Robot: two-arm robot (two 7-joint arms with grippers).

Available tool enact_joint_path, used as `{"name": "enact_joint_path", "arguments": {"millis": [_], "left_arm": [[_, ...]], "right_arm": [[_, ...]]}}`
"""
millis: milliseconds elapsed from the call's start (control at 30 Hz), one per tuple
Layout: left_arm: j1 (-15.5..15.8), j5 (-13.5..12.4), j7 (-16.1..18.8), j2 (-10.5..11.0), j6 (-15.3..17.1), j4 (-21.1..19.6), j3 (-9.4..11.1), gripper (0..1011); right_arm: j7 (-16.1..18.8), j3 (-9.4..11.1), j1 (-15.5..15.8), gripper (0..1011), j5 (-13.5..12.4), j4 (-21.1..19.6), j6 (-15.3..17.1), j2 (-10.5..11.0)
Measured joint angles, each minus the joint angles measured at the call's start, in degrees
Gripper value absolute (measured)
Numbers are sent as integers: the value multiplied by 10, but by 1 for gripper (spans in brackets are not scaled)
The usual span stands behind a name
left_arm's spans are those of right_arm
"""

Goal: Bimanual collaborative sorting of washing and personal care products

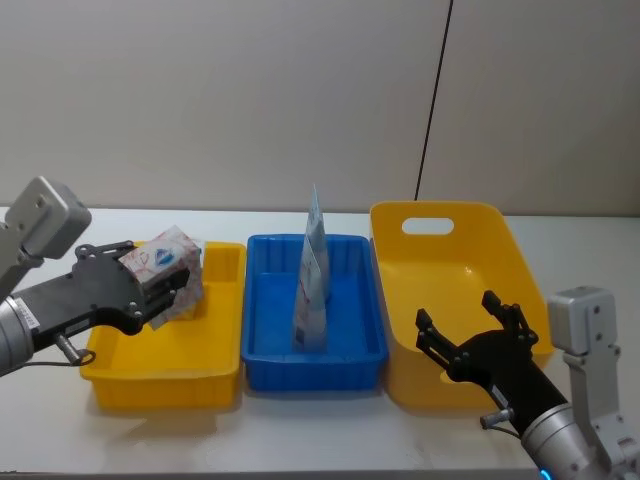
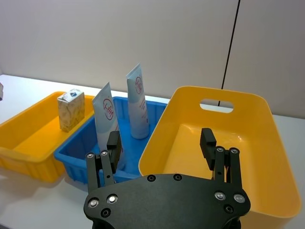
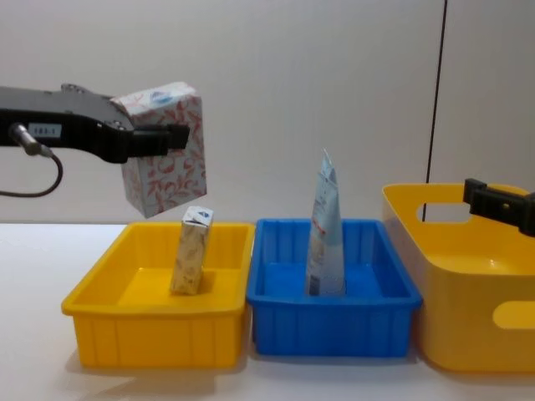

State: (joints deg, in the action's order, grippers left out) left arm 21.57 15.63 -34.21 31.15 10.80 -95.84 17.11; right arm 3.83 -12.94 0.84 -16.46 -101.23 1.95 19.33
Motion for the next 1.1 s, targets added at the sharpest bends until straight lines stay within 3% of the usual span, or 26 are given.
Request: {"name": "enact_joint_path", "arguments": {"millis": [233, 533, 733, 900, 967, 1100], "left_arm": [[13, 28, -55, 15, -8, -2, 6, 386], [50, 59, -128, 19, -9, 12, 32, 386], [88, 72, -172, 1, 0, 38, 62, 386], [125, 76, -199, -26, 10, 72, 93, 386], [151, 78, -215, -48, 16, 97, 111, 386], [174, 79, -228, -68, 20, 127, 129, 386]], "right_arm": [[0, 0, 0, 1003, 0, 0, 0, 0], [0, 0, 0, 1003, 0, 0, 0, 0], [0, 0, 0, 1003, 0, 0, 0, 0], [0, 0, 0, 1003, 0, 0, 0, 0], [0, 0, 0, 1003, 0, 0, 0, 0], [0, 0, 0, 1003, 0, 0, 0, 0]]}}
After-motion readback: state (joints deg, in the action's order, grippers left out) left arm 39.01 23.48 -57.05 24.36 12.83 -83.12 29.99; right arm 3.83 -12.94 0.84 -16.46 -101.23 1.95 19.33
